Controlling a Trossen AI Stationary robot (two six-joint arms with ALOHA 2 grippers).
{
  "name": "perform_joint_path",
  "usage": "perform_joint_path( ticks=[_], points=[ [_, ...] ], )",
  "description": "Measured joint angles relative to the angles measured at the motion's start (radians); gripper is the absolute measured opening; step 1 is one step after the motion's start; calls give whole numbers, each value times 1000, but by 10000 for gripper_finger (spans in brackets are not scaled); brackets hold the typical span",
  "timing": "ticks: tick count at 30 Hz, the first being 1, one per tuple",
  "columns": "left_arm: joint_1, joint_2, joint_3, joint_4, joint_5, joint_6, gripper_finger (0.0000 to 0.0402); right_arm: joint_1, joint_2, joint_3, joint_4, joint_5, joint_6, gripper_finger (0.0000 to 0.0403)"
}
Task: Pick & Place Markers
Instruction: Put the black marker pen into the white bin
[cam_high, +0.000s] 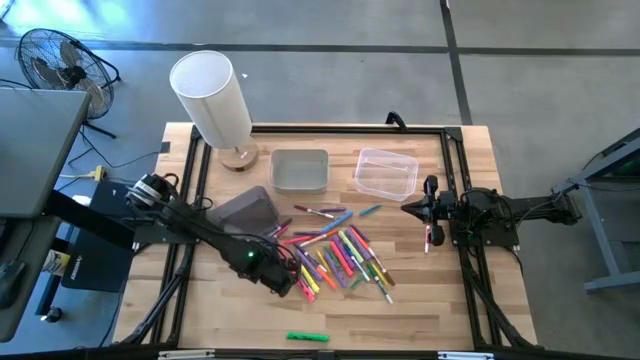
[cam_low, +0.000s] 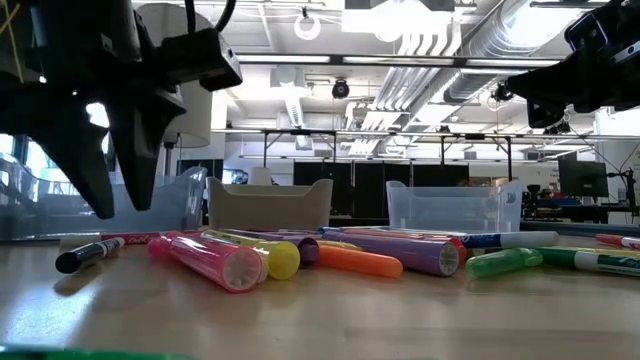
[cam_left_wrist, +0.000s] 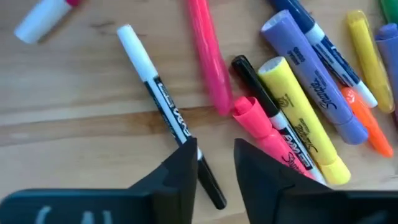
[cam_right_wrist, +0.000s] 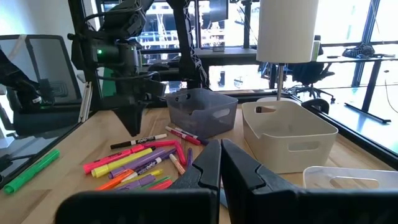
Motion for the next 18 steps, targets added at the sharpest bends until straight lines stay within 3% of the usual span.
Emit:
perform_joint_path(
  ticks=[18],
  points=[
    [2, 113, 3, -20, 131, -50, 127, 0, 0, 0, 0, 0, 0, 0]
  ],
)
